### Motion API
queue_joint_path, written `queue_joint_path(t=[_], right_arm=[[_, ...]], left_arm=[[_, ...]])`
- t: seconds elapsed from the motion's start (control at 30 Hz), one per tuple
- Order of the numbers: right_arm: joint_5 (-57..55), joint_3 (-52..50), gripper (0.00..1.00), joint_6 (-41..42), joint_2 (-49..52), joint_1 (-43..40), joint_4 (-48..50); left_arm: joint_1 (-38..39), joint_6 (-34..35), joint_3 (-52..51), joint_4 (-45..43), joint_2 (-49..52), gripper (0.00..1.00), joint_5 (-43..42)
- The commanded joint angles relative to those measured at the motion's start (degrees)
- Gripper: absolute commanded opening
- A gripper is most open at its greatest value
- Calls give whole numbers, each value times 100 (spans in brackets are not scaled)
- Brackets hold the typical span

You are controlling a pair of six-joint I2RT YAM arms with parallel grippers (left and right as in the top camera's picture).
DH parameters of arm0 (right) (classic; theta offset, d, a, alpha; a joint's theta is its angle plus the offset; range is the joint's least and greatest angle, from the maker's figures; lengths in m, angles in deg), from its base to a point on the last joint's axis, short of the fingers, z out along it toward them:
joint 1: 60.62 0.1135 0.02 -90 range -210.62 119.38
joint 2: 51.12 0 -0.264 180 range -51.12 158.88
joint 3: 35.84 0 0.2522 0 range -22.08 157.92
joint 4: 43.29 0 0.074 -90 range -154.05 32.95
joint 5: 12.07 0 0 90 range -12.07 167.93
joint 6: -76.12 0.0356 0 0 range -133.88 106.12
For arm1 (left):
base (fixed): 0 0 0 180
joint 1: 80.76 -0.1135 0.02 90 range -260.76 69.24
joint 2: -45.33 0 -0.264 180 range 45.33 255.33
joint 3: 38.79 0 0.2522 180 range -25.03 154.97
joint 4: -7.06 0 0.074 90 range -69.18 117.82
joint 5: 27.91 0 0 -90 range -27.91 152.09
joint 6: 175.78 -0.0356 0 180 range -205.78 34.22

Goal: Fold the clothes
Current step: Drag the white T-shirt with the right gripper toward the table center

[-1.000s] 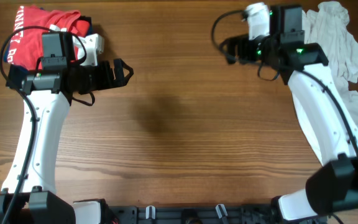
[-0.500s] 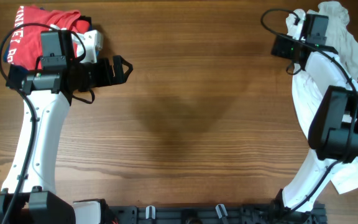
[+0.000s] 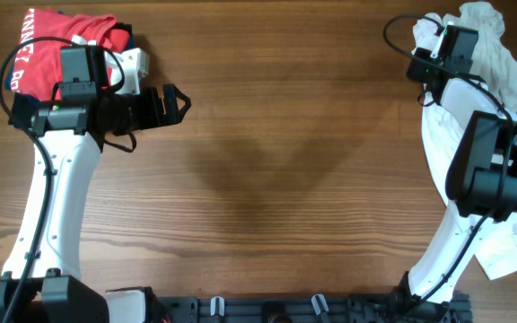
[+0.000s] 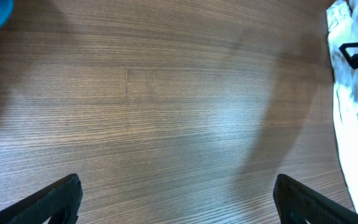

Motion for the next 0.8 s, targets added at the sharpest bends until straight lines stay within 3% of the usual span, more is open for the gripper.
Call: queue_joint_path(t=[0.0,0.1,0.3,0.37,0.57,0.77], right_arm=[[-98,90,61,-11,315,-15,223],[-96,90,60,136,507,-22,345],[-105,90,12,433,647,-37,313],[-103,92,6,435,629,-37,308],[142,114,4,426,175,-11,-129],[1639,114,4,216,-1102,280,-1080]], left_arm=[[26,9,105,4,2,99,57],[26,9,105,4,2,99,57],[26,9,105,2,2,99,61],[26,9,105,2,2,98,164],[26,9,105,-59,2,98,361],[26,13,105,-514,0,99,507]])
